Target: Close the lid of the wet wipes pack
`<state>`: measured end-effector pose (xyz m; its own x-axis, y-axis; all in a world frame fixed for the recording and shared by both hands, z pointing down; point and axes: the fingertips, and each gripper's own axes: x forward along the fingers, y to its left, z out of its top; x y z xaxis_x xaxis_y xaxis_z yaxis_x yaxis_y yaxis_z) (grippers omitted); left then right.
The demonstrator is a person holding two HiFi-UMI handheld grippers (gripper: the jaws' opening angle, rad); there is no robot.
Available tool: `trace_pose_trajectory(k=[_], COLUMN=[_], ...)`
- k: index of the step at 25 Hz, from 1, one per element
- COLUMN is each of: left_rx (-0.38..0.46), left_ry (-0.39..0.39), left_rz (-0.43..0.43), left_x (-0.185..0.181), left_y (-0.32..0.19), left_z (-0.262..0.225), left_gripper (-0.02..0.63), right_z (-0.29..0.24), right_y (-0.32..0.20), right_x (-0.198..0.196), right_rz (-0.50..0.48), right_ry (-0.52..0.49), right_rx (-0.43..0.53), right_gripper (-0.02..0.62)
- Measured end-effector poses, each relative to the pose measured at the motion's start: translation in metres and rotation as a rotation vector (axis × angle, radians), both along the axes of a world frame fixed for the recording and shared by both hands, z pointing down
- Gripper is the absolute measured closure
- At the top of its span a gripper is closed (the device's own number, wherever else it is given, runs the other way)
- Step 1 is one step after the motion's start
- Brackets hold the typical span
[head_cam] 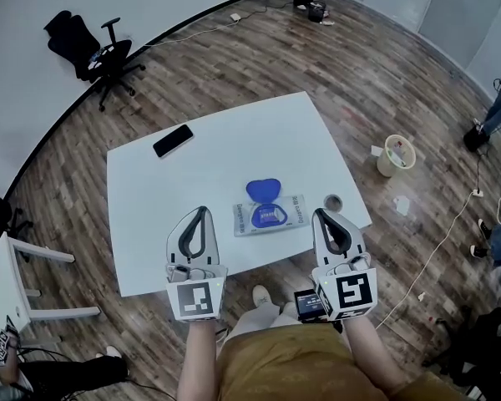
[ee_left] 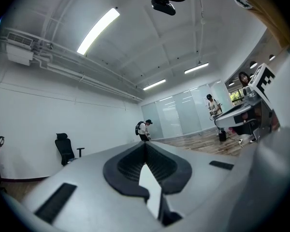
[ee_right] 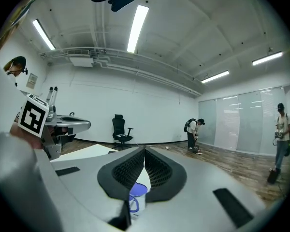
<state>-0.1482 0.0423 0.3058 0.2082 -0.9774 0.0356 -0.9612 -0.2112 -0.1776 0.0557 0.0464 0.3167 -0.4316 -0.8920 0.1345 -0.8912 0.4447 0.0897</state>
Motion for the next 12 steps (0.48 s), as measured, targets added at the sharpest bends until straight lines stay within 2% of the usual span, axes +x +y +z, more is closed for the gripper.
trace_pose_trajectory(k=[5,12], left_rx=[-0.004,-0.045], left_ry=[0.018,0.031], left_rz=[0.006,-0.006], left_x=[-0.002,-0.005], left_y=[-0.008,-0.017], left_z=[0.000,0.010], left_gripper=[0.600,0.600], right_z=[0.002,0.010], right_y=[-0.008,-0.024], right_x=[0.005,-0.004], right_rz=[0.052,0.037], right_ry=[-0.010,-0.029], right_rx=[-0.028,-0.049], right_gripper=[0.584,0.584])
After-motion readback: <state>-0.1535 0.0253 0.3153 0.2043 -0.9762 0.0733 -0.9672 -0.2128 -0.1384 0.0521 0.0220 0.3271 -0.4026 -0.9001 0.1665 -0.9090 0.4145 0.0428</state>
